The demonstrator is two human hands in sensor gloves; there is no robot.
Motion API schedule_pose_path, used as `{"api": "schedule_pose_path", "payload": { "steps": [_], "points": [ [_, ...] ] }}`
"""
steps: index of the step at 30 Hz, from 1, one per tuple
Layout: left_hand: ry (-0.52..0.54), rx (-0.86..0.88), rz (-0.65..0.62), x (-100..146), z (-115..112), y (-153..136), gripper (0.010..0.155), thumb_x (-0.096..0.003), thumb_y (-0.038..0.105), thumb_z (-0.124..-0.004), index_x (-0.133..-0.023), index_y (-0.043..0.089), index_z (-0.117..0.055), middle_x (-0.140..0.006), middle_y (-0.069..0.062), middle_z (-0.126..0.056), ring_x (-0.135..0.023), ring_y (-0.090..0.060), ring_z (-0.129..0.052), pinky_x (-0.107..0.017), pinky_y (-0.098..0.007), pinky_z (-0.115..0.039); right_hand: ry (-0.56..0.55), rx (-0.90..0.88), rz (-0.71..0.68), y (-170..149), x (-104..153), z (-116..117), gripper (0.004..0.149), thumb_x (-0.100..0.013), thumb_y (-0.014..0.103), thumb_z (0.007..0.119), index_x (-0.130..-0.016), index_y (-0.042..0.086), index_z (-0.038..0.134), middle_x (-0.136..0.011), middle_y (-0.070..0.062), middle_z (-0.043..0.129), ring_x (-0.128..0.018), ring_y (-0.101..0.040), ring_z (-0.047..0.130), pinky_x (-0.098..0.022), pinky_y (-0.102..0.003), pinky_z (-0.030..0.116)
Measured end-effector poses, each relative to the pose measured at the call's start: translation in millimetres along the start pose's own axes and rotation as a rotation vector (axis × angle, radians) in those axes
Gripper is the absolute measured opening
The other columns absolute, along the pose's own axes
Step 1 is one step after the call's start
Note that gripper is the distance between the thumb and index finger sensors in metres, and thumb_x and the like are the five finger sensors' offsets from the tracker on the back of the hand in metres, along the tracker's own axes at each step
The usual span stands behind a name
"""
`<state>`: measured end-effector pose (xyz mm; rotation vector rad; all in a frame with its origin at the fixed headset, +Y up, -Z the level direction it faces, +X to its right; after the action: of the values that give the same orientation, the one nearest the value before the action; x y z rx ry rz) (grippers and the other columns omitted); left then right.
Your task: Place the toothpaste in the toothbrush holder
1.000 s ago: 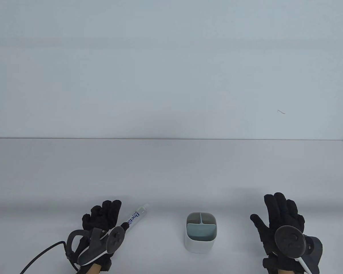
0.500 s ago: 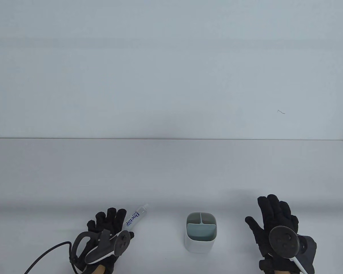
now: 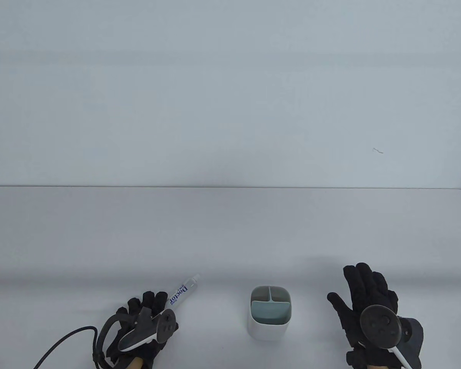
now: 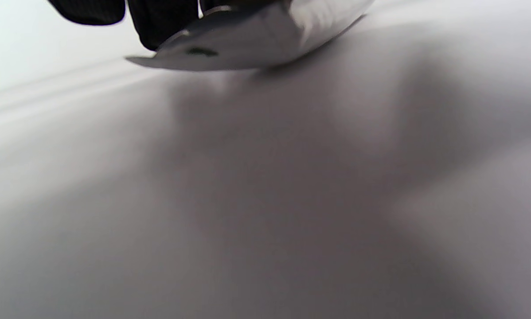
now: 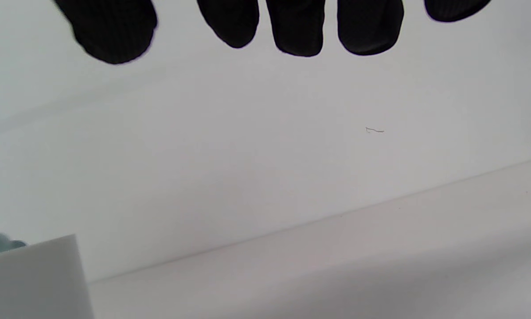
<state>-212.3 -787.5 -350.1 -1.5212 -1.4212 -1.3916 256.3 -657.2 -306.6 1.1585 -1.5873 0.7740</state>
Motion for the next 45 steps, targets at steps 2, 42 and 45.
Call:
{"api": "schedule_pose_path", "payload": {
  "steps": [2,42,45],
  "points": [
    [-0.029,-0.006,0.029,-1,-3,-2,0.073,-0.0602,0.059,-0.042,-0.113,0.013,-0.022,-0.123,-0.024,-0.042,-0.106,-0.058,-0.059,-0.068,-0.071,-0.057,-0.001,-0.002,0.0,0,0,0,0.071,-0.057,0.058,0.066,-0.115,0.023,0.044,-0.123,-0.015,0.047,-0.108,-0.055,0.053,-0.068,-0.073,0.042],
    [0.05,-0.175,0.011,-3,-1,19,0.058,-0.0635,0.04,-0.051,-0.108,0.018,-0.02,-0.111,-0.012,-0.051,-0.089,-0.036,-0.067,-0.068,-0.051,-0.069,0.024,-0.045,-0.018,6,1,5,0.069,-0.059,0.056,0.065,-0.114,0.022,0.044,-0.122,-0.015,0.048,-0.107,-0.053,0.056,-0.068,-0.072,0.043],
    [0.086,-0.143,-0.008,-3,2,17,0.058,-0.0625,0.04,-0.053,-0.108,0.019,-0.025,-0.109,-0.012,-0.057,-0.084,-0.036,-0.073,-0.066,-0.05,-0.071,0.031,-0.055,-0.024,8,1,6,0.069,-0.059,0.056,0.065,-0.114,0.022,0.044,-0.122,-0.015,0.048,-0.107,-0.053,0.056,-0.068,-0.072,0.043]
  ]
}}
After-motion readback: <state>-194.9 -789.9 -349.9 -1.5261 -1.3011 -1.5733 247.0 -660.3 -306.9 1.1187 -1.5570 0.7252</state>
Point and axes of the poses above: the tracker on the back of each hand, its own y axis roughly to the thumb side, its own x axis roughly from the fingertips to the wrist, z = x × y, the point moved 2 cm from there along -x, roughly from the wrist to the fingertips
